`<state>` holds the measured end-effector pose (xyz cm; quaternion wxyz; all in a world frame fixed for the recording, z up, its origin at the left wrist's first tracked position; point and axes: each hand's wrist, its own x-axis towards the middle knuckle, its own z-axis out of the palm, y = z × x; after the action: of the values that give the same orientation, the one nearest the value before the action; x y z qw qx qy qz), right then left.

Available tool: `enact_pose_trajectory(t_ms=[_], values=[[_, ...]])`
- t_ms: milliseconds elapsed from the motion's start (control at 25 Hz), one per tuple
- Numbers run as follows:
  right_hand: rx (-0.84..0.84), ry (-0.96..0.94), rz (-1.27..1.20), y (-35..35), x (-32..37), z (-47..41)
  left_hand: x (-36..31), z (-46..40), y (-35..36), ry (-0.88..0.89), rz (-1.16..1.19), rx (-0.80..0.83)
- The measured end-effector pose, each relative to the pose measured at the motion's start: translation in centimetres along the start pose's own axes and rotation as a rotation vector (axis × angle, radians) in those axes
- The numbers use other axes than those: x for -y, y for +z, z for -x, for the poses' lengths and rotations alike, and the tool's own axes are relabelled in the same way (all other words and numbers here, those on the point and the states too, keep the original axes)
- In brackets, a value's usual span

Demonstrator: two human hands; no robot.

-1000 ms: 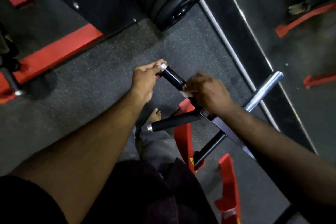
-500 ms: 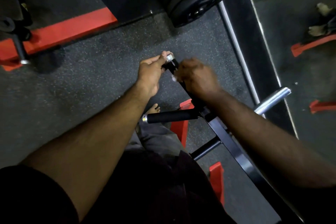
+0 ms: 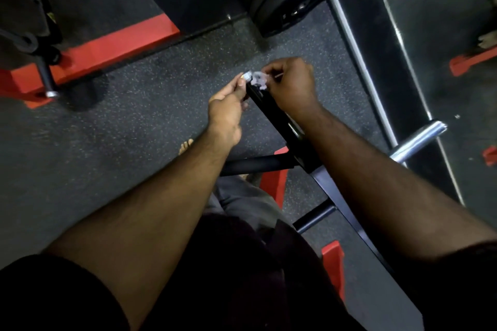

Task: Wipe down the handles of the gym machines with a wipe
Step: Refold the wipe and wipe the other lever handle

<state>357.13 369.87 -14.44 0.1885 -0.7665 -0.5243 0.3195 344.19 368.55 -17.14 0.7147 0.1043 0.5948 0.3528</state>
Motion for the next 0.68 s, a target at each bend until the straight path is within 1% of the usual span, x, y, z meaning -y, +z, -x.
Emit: enact_pose_trajectory(t_ms=[40, 120, 160, 200, 240, 320, 360, 440, 520, 600, 640, 680], values=[[0.073, 0.026, 0.045, -0.8, -1.1, 0.5, 0.1, 0.1, 0.0, 0.003, -0.005, -0.005], [0.347, 0.147, 0.167, -3.1, -3.7, 2.2, 0.3, 0.3, 0.1, -0.004, 0.001, -0.025], [0.490, 0.227, 0.151, -4.2, -4.8, 3.1, 0.4, 0.3, 0.1, -0.006, 0.000, -0.035], [0.583, 0.313, 0.030, -4.6, -5.7, 3.3, 0.5, 0.4, 0.2, 0.000, -0.005, -0.041], [0.616, 0.405, -0.143, -4.5, -5.8, 2.9, 0.6, 0.5, 0.2, 0.008, -0.015, -0.041], [0.617, 0.542, -0.467, -2.7, -4.3, 0.5, 0.4, 0.5, 0.2, 0.028, -0.022, -0.040], [0.619, 0.584, -0.594, -1.4, -3.0, -0.9, 0.1, 0.5, 0.1, 0.038, -0.014, -0.038], [0.681, 0.658, -0.763, 0.5, -0.3, -2.8, -0.4, 0.4, -0.1, 0.055, -0.041, -0.020], [0.820, 0.670, -0.790, 1.0, -0.7, -3.3, -0.7, 0.3, -0.6, 0.061, -0.093, 0.011], [0.962, 0.675, -0.715, -0.2, -3.8, -2.0, -0.7, 0.3, -0.9, 0.047, -0.136, 0.029], [1.007, 0.691, -0.655, -1.1, -5.5, -1.0, -0.7, 0.3, -1.1, 0.036, -0.153, 0.027], [1.015, 0.707, -0.596, -2.1, -6.5, 0.0, -0.7, 0.4, -1.1, 0.028, -0.161, 0.021]])
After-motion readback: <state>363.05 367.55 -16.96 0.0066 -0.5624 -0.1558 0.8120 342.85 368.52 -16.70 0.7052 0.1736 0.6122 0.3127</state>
